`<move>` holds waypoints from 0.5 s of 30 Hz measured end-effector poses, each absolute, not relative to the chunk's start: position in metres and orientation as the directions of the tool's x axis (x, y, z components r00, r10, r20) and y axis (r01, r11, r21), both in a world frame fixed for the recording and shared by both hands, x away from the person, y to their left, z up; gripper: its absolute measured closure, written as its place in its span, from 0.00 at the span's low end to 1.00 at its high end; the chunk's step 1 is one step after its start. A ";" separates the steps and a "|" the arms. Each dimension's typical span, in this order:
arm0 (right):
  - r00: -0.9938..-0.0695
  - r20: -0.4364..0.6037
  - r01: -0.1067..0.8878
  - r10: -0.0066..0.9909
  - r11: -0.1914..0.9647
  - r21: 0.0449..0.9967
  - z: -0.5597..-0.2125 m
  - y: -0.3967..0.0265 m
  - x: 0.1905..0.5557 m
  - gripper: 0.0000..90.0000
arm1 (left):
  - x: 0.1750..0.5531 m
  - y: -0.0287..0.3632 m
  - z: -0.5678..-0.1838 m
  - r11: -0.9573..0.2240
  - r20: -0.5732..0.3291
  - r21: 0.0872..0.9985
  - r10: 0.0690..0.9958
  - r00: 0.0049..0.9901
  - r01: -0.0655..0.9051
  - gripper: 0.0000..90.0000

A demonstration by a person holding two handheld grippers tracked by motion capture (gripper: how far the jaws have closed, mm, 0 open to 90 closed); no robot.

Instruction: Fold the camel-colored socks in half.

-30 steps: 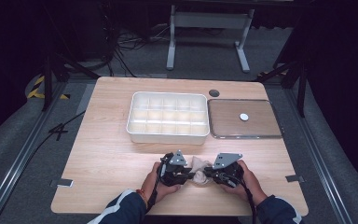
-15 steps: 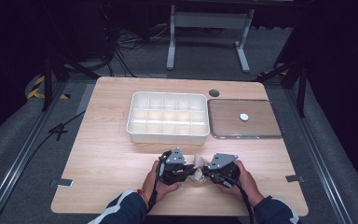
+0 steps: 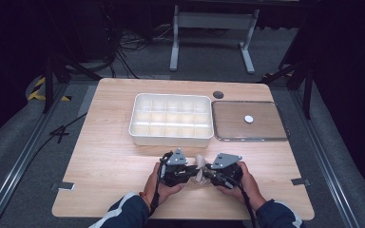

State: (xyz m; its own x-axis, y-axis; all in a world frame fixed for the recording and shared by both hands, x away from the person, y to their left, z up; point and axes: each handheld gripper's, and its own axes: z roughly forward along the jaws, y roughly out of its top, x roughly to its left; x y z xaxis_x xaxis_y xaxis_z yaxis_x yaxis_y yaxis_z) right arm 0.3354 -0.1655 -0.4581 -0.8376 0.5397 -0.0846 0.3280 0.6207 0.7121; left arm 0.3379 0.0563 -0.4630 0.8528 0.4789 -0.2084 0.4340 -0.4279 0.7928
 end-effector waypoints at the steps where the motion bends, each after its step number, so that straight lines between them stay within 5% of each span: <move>1: -0.838 -0.065 0.330 0.542 0.597 0.731 -0.454 -0.169 0.336 0.80 | 0.338 0.056 -0.463 -0.430 -0.206 0.792 0.479 0.853 0.433 0.90; 7: -0.864 -0.061 0.313 0.500 0.627 0.713 -0.457 -0.165 0.331 0.89 | 0.338 0.055 -0.463 -0.429 -0.205 0.793 0.482 0.852 0.433 0.90; 15: -0.858 -0.031 0.332 0.512 0.601 0.727 -0.468 -0.153 0.334 0.90 | 0.335 0.051 -0.461 -0.424 -0.176 0.810 0.484 0.857 0.405 0.90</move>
State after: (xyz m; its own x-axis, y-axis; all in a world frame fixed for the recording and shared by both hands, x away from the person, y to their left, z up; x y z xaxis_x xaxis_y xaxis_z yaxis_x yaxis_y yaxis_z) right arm 0.3340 -0.1527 -0.4682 -0.8582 0.5124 -0.0309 0.3325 0.6007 0.7270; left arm 0.3355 0.0514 -0.4610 0.8574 0.4837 -0.1757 0.4051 -0.4240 0.8100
